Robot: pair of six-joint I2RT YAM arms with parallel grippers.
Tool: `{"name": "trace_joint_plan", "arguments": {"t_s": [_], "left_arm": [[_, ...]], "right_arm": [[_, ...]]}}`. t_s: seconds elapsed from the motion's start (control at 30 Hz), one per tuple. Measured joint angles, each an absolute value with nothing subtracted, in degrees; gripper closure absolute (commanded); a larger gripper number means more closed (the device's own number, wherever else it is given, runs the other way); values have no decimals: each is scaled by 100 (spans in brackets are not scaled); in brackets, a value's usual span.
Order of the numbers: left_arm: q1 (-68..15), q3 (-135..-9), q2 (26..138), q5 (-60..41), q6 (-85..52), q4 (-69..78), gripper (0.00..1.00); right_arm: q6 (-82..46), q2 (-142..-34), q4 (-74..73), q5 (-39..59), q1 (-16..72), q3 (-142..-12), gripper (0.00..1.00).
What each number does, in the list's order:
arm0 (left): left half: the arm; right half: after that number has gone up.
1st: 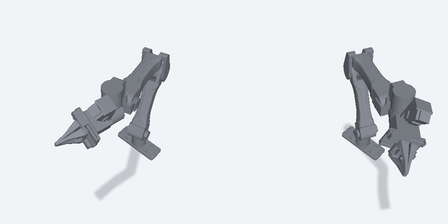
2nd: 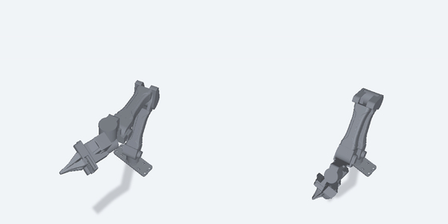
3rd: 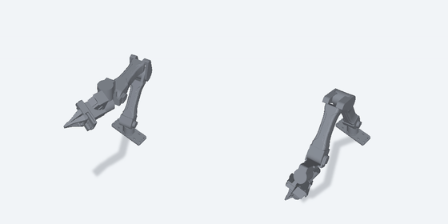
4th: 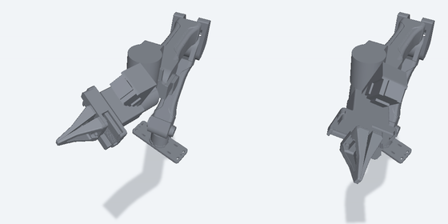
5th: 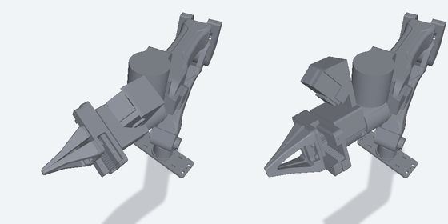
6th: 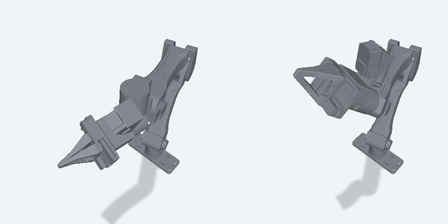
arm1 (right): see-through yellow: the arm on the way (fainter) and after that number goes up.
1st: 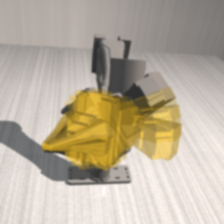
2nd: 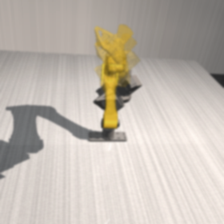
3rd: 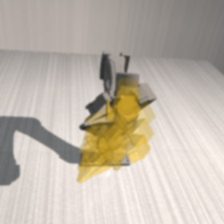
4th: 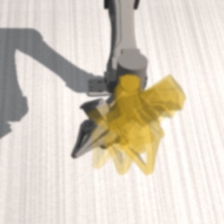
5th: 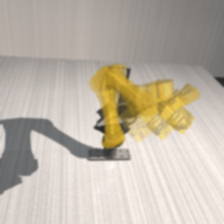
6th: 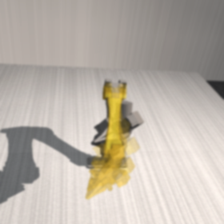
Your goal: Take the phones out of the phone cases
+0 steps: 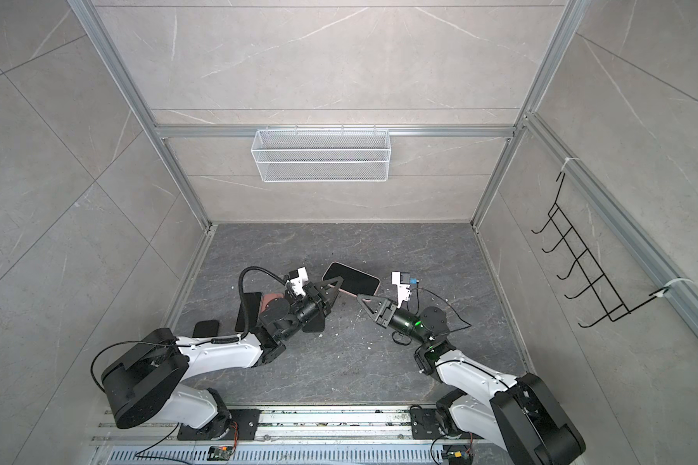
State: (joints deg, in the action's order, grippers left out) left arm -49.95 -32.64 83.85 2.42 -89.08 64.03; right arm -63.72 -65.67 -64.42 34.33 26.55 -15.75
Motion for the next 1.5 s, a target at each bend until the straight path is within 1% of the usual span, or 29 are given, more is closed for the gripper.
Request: {"name": "trace_joint_plan", "arguments": {"t_s": [0.03,0.1,0.23,0.33,0.53,0.7,0.8,1.0,1.13,1.17,1.3,1.37,1.47,1.5], "left_arm": [[-4995,-3264,8385,242,-8910,6399,100],[-4993,-3264,8385,235,-8882,6431,100],[-4989,-3275,8385,220,-8932,6346,100],[-4987,-3352,8370,130,-9041,6040,100],[-4976,-3463,8036,-30,-9166,5118,100],[-4939,-3732,7961,-145,-9144,4759,100],[-4890,-3822,7964,-204,-9133,4622,100],[-4770,-3857,7964,-375,-9102,4379,100],[-4727,-3857,7964,-390,-9124,4276,100],[-4713,-3857,7964,-399,-9150,4239,100],[-4550,-3857,7931,-395,-9268,4189,100],[-4397,-3857,7752,-355,-9356,4366,100],[-4252,-3865,7478,-307,-9470,4703,100],[-4235,-3894,7432,-309,-9502,4816,100]], "right_arm": [[-6418,-6606,-6519,3444,2655,-1575,89],[-6512,-6681,-6630,3472,2657,-1575,92],[-6442,-6744,-6667,3487,2655,-1568,94],[-6080,-6700,-6617,3450,2655,-1466,94],[-5011,-6285,-6233,3345,2711,-1236,97],[-4438,-6272,-6403,3048,2770,-1212,97],[-4276,-6532,-6845,2908,2805,-1144,93],[-4222,-7463,-8208,2773,2867,-937,86],[-4189,-7977,-8892,2716,2871,-897,77],[-4121,-8073,-9035,2615,2871,-886,73],[-3719,-8311,-8960,2320,2794,-729,65],[-3581,-8418,-8632,2106,2689,-589,66],[-3454,-8433,-8289,1898,2670,-558,73],[-3448,-8433,-8219,1855,2670,-558,72]]}}
